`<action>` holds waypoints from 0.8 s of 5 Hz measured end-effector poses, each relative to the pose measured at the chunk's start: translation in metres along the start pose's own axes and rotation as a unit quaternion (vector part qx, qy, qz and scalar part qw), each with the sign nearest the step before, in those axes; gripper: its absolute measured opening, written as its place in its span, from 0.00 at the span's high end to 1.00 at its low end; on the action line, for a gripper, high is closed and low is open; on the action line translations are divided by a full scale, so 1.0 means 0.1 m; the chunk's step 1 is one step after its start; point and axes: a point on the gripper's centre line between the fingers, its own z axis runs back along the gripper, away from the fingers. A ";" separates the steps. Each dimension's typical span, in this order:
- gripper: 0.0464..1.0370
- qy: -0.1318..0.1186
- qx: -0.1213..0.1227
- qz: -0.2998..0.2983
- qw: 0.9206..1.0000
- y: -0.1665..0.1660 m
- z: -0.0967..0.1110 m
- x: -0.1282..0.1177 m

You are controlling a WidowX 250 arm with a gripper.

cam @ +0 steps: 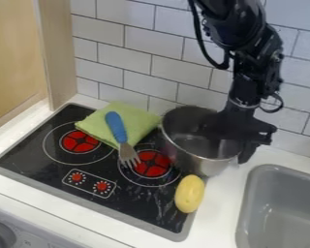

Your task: Move the silver pot to the right side of the stove

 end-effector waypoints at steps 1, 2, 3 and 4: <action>0.01 0.000 -0.002 0.002 1.000 -0.01 0.01 -0.01; 0.03 0.001 -0.020 -0.001 1.000 -0.03 0.14 -0.03; 0.04 -0.013 -0.037 -0.003 0.999 -0.02 0.35 -0.01; 0.04 -0.021 -0.058 -0.003 0.998 0.02 0.60 0.02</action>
